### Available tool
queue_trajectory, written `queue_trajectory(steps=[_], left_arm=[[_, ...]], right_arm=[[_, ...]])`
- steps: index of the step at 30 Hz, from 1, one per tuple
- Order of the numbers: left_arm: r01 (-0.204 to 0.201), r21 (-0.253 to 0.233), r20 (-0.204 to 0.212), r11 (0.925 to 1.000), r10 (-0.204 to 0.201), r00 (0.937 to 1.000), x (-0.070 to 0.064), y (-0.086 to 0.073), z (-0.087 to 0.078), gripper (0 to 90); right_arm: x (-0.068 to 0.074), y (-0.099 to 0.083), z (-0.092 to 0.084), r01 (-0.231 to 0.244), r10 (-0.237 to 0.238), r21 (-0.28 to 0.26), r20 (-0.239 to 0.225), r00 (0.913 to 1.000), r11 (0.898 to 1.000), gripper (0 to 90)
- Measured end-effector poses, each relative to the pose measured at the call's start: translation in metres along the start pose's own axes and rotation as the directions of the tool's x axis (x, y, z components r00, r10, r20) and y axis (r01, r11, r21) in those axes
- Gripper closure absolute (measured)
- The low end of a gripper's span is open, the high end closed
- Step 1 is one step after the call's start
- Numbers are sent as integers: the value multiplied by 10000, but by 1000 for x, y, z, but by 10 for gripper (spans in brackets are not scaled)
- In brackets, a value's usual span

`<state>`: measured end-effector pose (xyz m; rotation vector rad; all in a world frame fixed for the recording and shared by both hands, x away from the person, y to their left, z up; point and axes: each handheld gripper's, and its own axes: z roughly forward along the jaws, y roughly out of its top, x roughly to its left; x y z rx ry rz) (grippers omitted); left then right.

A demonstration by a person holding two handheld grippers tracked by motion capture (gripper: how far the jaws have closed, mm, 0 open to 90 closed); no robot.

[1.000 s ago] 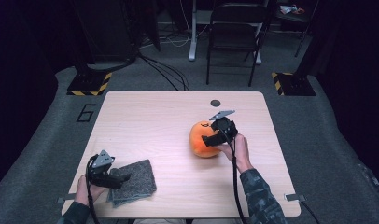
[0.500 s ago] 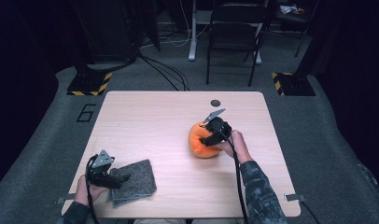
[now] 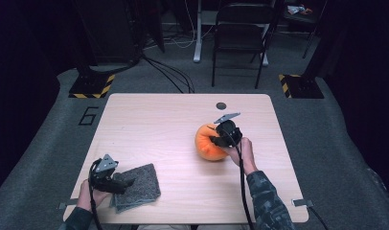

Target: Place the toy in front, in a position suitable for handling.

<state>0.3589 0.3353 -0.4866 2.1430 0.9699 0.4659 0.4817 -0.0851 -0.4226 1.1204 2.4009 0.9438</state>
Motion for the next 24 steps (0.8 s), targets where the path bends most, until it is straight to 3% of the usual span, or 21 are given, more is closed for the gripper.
queue_trajectory(steps=[1,7,10,11,13,15,16,17,19,20,24], left_arm=[[-6,5,16,10000,6,10000,0,0,0,16],[-31,-29,2,10000,31,10000,-3,1,1,17],[7,-78,4,10000,-7,10000,-3,1,1,17],[-5,13,71,10000,4,10000,-3,1,0,17],[0,40,78,10000,-1,10000,-3,1,0,17],[-16,46,81,10000,16,10000,-3,1,0,17],[-16,46,81,10000,16,10000,-3,1,0,17],[70,-36,64,10000,-70,10000,-5,2,1,16],[38,-9,142,10000,-38,9999,-5,2,0,15],[38,-10,172,10000,-38,9998,-7,3,-1,13],[-66,63,252,10000,64,9997,-12,6,0,9]], right_arm=[[5,4,-4,-445,447,-105,300,9985,9990,685],[13,13,0,-1204,1211,-136,859,9889,9926,663],[13,13,11,-1323,1319,-29,1040,9858,9912,643],[13,8,23,-1256,1206,315,1288,9843,9916,614],[13,6,26,-1334,1285,303,1274,9835,9906,599],[10,5,25,-1311,1301,5,1188,9844,9914,463],[10,5,25,-1311,1301,5,1188,9844,9914,463],[9,5,20,-1286,1295,-147,1078,9857,9916,365],[9,5,16,-1186,1212,-291,1137,9861,9925,331],[8,4,6,-1147,1204,-579,1079,9868,9917,238],[3,-1,-12,-1211,1303,-919,1029,9861,9884,140]])
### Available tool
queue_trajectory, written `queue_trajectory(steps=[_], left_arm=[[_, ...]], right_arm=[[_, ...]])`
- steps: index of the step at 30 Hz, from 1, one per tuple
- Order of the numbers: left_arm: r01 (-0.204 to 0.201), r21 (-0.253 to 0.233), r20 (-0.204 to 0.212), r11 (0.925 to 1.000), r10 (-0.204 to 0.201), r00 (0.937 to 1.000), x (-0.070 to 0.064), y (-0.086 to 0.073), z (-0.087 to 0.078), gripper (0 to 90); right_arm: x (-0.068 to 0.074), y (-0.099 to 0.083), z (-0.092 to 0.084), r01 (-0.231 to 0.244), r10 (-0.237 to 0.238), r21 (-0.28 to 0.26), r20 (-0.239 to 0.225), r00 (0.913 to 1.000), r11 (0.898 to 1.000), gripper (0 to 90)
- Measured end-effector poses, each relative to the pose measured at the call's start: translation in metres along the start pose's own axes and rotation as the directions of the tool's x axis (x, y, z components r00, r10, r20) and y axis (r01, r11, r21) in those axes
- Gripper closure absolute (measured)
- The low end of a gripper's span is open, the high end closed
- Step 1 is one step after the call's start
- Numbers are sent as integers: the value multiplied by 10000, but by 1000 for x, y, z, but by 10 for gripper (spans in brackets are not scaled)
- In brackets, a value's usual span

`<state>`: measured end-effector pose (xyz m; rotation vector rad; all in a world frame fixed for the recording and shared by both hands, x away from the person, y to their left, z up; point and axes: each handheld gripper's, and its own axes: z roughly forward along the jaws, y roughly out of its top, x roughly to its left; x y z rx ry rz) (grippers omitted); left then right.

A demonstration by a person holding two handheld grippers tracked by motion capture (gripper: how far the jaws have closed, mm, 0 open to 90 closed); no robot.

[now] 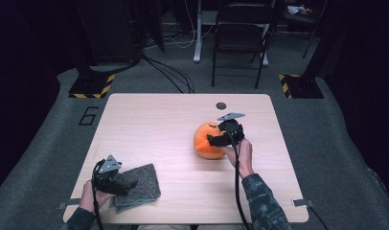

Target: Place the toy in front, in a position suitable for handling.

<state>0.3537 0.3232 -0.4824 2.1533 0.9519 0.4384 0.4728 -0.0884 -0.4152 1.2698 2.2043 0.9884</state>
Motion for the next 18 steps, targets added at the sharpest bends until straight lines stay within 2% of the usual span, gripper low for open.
queue_trajectory(steps=[2,3,4,8,10,11,13,14,15,16,18], left_arm=[[-132,110,25,9999,132,9999,-4,1,0,9],[-132,110,25,9999,132,9999,-4,1,0,7],[-144,60,-14,9999,144,9999,-6,0,2,7],[-111,155,-58,9998,112,9999,-7,-2,4,0],[-59,181,-56,9998,60,10000,-9,-3,5,0],[-141,276,-7,9995,141,9999,-9,-4,4,0],[-161,338,-60,9993,163,9998,-13,-5,6,0],[-213,455,-48,9987,215,9998,-14,-6,5,0],[-230,505,25,9985,229,9997,-15,-7,6,0],[-357,643,46,9973,354,9994,-16,-7,7,0],[-359,643,-15,9973,361,9993,-18,-10,10,0]], right_arm=[[-5,-5,-11,44,-45,-207,-28,10000,9998,131],[-5,-5,-11,44,-45,-207,-28,10000,9998,131],[-12,-13,-22,86,-88,-305,-82,9999,9995,115],[-20,-24,-34,-164,157,-505,-131,9998,9986,93],[-24,-30,-39,-139,135,-531,-69,9999,9985,81],[-30,-40,-47,-211,211,-498,-8,9998,9985,75],[-32,-44,-49,-152,153,-464,19,9999,9988,74],[-38,-54,-57,-217,222,-480,100,9997,9986,73],[-38,-54,-57,-217,222,-480,100,9997,9986,73],[-43,-64,-65,-357,364,-536,112,9993,9979,75],[-47,-73,-72,-428,439,-488,227,9988,9979,76]])
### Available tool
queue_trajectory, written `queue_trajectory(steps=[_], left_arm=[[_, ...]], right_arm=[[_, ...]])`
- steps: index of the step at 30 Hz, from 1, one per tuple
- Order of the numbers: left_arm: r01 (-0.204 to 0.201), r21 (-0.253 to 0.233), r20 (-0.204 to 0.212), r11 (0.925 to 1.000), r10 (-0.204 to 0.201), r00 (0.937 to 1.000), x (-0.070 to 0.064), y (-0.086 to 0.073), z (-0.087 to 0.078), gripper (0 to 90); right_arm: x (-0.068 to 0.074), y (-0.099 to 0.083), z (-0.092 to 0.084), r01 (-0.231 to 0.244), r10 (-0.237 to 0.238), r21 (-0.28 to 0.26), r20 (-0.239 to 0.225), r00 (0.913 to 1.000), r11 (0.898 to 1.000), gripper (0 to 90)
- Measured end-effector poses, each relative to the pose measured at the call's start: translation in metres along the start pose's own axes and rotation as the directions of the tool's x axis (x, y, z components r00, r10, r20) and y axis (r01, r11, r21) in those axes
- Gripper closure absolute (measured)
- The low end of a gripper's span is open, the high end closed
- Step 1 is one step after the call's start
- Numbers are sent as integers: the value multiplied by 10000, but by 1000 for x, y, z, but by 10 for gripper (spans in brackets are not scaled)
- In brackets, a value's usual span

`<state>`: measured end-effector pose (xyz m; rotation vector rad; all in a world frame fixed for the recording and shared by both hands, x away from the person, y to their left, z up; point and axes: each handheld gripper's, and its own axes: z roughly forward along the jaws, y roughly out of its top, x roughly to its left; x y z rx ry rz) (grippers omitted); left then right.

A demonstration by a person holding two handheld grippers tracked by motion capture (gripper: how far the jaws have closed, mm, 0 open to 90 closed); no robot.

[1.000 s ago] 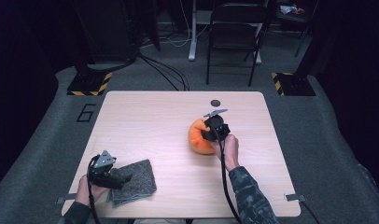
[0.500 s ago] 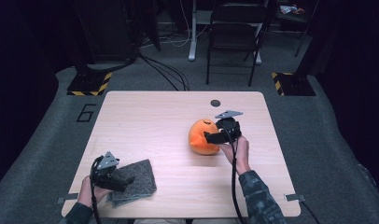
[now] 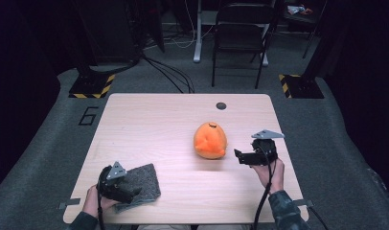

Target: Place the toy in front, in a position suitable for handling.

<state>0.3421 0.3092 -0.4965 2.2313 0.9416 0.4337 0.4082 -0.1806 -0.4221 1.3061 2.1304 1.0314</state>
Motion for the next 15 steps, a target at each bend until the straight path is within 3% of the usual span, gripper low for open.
queue_trajectory(steps=[1,5,9,12,15], left_arm=[[-101,304,160,9995,96,9998,-2,-1,1,1],[-219,492,223,9985,208,9995,-5,-3,5,23],[-333,780,113,9964,326,9994,-8,-6,9,67],[-317,891,184,9955,302,9994,-8,-8,11,145],[-172,696,165,9974,161,9997,-8,-11,13,164]], right_arm=[[-3,-5,-4,3,-3,1,23,10000,10000,78],[-13,-23,-17,18,-23,186,250,9997,9998,78],[-27,-44,-32,-343,332,258,420,9986,9991,83],[-42,-65,-41,-775,746,483,591,9955,9958,88],[-46,-73,-44,-841,802,540,709,9943,9950,91]])
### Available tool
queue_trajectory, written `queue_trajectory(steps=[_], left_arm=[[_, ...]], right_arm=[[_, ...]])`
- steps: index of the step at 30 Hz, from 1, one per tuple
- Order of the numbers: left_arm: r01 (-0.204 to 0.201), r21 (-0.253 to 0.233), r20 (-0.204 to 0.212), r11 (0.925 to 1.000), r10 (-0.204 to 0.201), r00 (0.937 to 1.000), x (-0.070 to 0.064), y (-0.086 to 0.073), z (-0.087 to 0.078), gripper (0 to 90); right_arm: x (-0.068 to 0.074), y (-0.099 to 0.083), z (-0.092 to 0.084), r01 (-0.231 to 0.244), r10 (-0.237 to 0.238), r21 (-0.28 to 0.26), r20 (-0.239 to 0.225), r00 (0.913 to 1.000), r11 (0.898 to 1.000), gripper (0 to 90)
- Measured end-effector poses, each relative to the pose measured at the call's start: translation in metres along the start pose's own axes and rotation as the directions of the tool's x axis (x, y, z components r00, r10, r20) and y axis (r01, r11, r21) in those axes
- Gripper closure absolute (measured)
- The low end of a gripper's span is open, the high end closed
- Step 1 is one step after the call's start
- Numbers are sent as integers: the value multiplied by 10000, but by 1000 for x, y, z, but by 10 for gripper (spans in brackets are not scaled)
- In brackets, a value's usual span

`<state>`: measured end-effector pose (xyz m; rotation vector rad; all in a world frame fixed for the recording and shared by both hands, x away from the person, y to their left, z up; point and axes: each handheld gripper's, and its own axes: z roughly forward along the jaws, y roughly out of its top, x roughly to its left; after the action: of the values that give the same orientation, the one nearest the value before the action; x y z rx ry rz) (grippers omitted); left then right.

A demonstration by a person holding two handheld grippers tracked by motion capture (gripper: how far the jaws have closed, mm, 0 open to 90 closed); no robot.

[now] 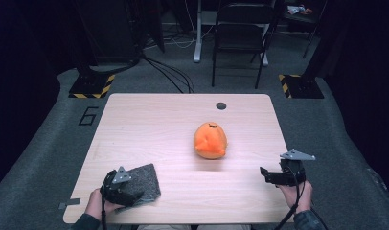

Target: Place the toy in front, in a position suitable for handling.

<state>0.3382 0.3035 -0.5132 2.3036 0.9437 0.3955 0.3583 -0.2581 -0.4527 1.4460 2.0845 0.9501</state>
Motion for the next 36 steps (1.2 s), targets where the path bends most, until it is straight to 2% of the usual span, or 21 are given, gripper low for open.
queue_trajectory(steps=[4,6,8,9,10,12,13,16,17,20,22,23,25,29,32,33,36], left_arm=[[125,57,195,9999,-126,9997,0,-1,-1,242],[132,-7,133,9999,-131,9998,0,-1,-1,267],[120,6,196,9999,-121,9997,-1,-2,-3,333],[94,-16,141,10000,-93,9999,-1,-2,-4,375],[259,-152,182,9995,-256,9995,-3,-3,-5,431],[249,-62,222,9997,-248,9994,-2,-4,-7,569],[346,-278,103,9990,-343,9994,-3,-5,-7,659],[289,-153,163,9995,-287,9995,-2,-5,-8,720],[163,-284,44,9995,-162,9999,-4,-4,-8,732],[0,-264,-14,9997,0,10000,-4,-3,-9,742],[62,-274,49,9996,-60,10000,-4,-3,-10,753],[74,-264,186,9996,-69,9998,-3,-2,-12,753],[160,-531,206,9985,-149,9997,-3,-1,-13,754],[141,-622,490,9980,-110,9987,-6,6,-18,754],[14,-1024,670,9947,55,9977,-12,15,-20,754],[14,-1024,670,9947,55,9977,-12,15,-20,753],[-264,-1161,963,9929,377,9946,-20,30,-20,753]], right_arm=[[-11,-8,2,-406,406,149,-22,9992,9991,95],[-11,-7,2,-413,413,138,25,9991,9991,96],[-12,-6,3,-388,387,185,27,9992,9991,100],[-12,-6,4,-409,409,171,23,9992,9990,102],[-12,-6,4,-414,414,193,15,9991,9990,103],[-13,-7,5,-355,356,260,-23,9994,9990,105],[-14,-7,5,-373,374,308,-51,9993,9988,106],[-15,-8,6,-415,416,316,-25,9991,9986,106],[-15,-9,6,-413,413,331,6,9991,9986,106],[-16,-10,7,-403,404,366,-3,9992,9985,107],[-17,-10,7,-403,403,383,6,9992,9985,107],[-17,-10,7,-383,383,358,28,9993,9986,108],[-18,-10,7,-434,433,360,33,9991,9984,107],[-19,-10,5,-437,435,321,61,9990,9985,108],[-20,-10,5,-434,431,302,105,9990,9986,108],[-20,-10,5,-434,431,302,105,9990,9986,108],[-20,-11,6,-474,470,352,110,9988,9983,108]])
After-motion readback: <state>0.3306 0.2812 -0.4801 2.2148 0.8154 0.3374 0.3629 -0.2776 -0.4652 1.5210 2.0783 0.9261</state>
